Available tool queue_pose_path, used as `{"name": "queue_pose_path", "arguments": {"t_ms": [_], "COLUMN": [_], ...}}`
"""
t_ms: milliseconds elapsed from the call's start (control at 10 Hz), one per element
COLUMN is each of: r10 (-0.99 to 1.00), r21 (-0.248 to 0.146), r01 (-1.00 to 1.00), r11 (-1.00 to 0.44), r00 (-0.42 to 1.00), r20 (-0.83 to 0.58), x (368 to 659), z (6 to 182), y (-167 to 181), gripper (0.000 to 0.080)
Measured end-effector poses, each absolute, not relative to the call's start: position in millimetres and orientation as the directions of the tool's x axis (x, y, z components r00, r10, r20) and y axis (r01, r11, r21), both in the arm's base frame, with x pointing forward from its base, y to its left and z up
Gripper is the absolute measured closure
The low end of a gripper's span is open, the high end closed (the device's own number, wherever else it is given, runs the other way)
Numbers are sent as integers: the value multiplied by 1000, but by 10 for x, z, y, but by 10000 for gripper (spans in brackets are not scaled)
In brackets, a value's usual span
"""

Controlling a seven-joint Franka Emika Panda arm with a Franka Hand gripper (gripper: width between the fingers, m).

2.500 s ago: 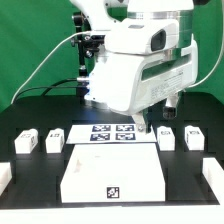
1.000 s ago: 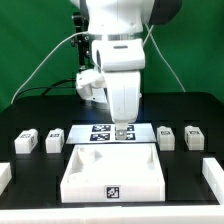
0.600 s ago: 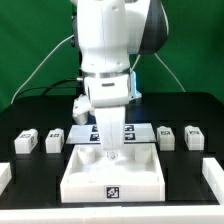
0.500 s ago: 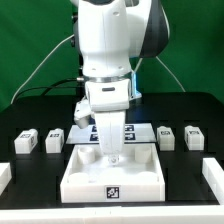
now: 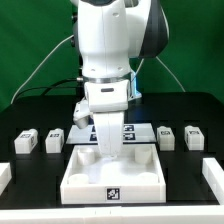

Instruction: Assemble one leg

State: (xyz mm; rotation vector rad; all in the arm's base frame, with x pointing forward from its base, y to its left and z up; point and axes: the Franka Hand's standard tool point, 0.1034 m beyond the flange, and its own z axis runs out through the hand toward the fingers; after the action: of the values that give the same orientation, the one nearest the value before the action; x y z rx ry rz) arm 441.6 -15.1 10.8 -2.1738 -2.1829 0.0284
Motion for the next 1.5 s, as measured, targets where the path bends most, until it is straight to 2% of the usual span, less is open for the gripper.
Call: {"name": "queue_pose_path", "arguments": {"t_ms": [100,700,1000,1200,1500], "r10": [1000,1000,998,998,998], "r21": [-49,-40,-15,-22,-25], "r01": [999,999,1000,1000,1000], "r11": [4,-3,-22,-9,-15], "r00": [-2,4,23,11,16], "r20": [30,31,53,68,67], "x": [4433,4484,4911,4961,4960], "z": [117,122,185,154,128], "y": [-153,-122,323,624,635], "gripper": [738,738,738,738,738]}}
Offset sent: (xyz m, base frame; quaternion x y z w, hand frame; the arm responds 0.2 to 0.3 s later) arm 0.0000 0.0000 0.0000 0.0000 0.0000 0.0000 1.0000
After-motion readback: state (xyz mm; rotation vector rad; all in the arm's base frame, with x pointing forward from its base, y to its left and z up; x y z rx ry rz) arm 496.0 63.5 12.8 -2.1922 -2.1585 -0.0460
